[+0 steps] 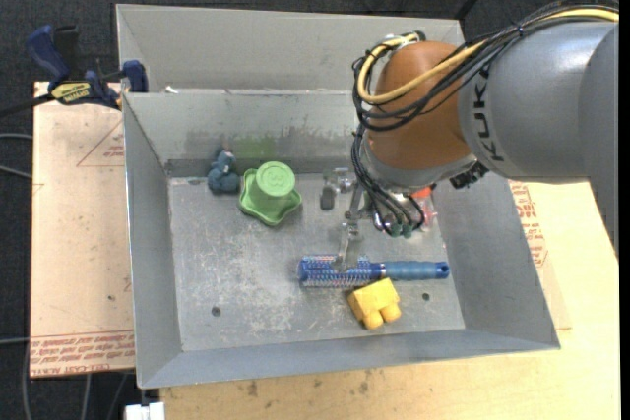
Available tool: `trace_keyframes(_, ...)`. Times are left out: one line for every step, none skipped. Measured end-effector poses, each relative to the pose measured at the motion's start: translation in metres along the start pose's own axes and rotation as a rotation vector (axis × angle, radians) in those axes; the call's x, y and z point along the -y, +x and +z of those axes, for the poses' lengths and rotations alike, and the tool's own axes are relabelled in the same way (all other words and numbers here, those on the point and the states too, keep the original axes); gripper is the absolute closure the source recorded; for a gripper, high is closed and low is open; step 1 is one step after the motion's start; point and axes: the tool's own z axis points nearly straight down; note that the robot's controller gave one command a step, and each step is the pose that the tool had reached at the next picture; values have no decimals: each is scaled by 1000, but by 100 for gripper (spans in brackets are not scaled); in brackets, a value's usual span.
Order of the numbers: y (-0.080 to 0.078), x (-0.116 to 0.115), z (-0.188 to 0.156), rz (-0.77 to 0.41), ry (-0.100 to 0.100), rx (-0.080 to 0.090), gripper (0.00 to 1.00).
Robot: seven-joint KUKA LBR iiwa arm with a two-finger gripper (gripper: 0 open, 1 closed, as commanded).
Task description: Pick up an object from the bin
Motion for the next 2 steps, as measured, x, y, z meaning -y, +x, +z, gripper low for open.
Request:
trace_keyframes(32, -9, 82, 8, 0, -9, 0)
trace_keyframes(29, -9, 78, 10, 0, -1, 100)
